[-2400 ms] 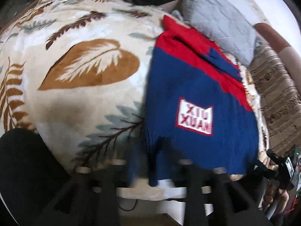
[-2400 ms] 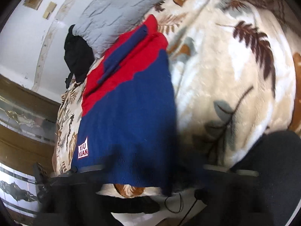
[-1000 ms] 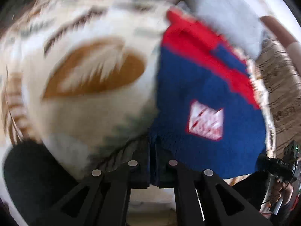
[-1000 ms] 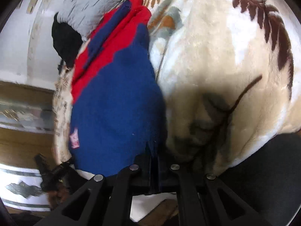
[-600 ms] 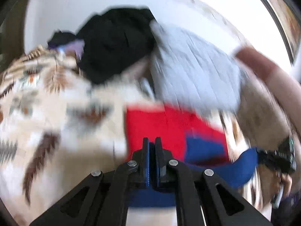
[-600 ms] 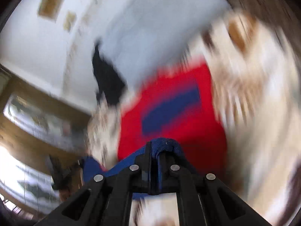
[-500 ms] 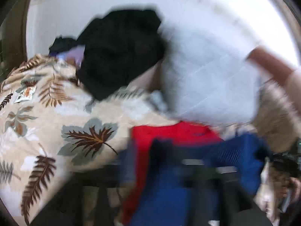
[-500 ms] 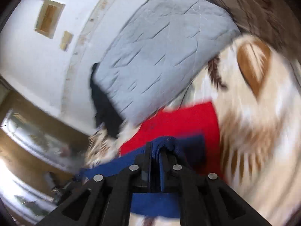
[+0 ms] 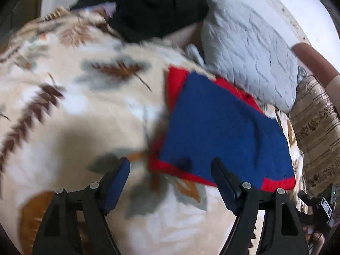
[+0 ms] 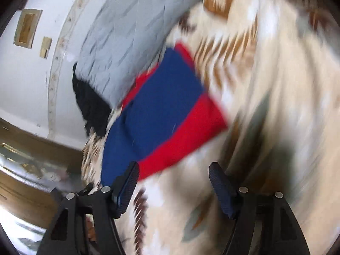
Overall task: Fold small clothes
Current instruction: 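Lift the hem with both tools and fold it up toward the red collar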
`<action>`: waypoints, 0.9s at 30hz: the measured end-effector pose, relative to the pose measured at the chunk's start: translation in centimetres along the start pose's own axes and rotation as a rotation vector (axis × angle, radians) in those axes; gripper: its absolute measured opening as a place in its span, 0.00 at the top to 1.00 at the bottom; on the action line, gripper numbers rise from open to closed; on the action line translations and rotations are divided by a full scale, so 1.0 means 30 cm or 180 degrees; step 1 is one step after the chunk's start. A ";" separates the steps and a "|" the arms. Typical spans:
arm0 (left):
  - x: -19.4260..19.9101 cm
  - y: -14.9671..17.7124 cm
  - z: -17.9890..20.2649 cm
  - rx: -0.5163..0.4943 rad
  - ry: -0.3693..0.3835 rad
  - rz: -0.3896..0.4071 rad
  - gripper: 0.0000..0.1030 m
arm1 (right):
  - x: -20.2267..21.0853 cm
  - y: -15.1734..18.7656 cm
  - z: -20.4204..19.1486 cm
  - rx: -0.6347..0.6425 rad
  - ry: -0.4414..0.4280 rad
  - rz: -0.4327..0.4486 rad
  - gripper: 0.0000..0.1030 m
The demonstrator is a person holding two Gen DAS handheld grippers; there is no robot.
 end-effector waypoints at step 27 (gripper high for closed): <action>0.129 0.349 -0.162 0.0673 -0.0122 -0.0127 0.67 | 0.091 0.173 0.111 -0.0047 0.0486 0.0095 0.63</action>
Point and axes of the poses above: each gripper's, at about its wrist camera, not at the fingertips, and x roughly against the way its jaws point, z to its right, y to its underside, the point moved 4 cm from there along -x, roughly the way its jaws point, and after that the axes turned 8 degrees about -z, right-handed, at the moved point
